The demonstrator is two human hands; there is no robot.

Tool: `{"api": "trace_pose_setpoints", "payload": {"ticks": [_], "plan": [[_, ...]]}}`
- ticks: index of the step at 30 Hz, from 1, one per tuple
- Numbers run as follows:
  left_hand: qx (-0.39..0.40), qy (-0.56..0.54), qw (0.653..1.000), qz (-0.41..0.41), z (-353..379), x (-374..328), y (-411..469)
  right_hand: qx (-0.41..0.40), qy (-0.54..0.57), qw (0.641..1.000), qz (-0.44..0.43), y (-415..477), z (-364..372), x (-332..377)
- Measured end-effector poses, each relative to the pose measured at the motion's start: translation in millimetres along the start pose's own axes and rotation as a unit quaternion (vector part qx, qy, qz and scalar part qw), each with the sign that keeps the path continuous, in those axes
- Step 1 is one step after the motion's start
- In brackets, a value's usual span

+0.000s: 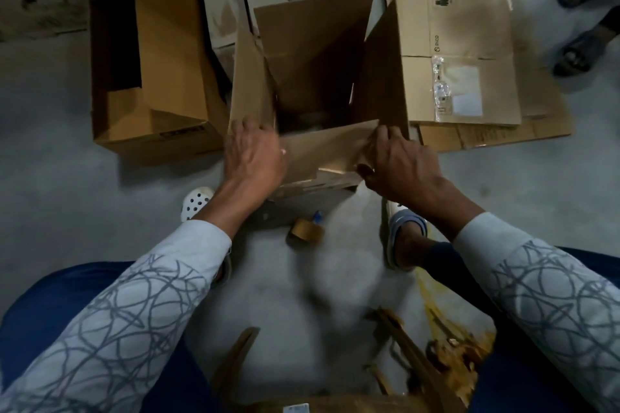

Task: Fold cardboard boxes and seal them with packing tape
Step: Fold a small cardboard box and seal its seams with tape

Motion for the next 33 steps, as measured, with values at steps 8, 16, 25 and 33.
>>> {"api": "trace_pose_setpoints", "payload": {"ticks": [8,16,25,33], "plan": [[0.199,-0.049,0.973,0.104,34.0,-9.7,-3.2,0.035,0.005,0.996,-0.085,-0.5,4.1,17.5],[0.242,-0.064,0.961,0.115,64.6,-16.8,-2.5,0.079,-0.029,0.99,-0.113,-5.5,15.1,32.4],[0.284,-0.091,0.942,0.153,99.2,-31.2,1.6,0.099,-0.015,0.993,-0.059,2.4,20.0,22.5],[0.264,-0.038,0.949,0.171,72.6,-45.1,-9.0,0.105,0.065,0.989,-0.076,-0.3,2.0,45.9]]}}
Point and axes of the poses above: each hand's wrist, its own y-axis towards the middle knuckle, its own z-axis out of the palm, x = y × z, the point moved 6 cm from there along y, towards the middle knuckle, and after that the axes turned 3 degrees about y, right-handed, at the moved point
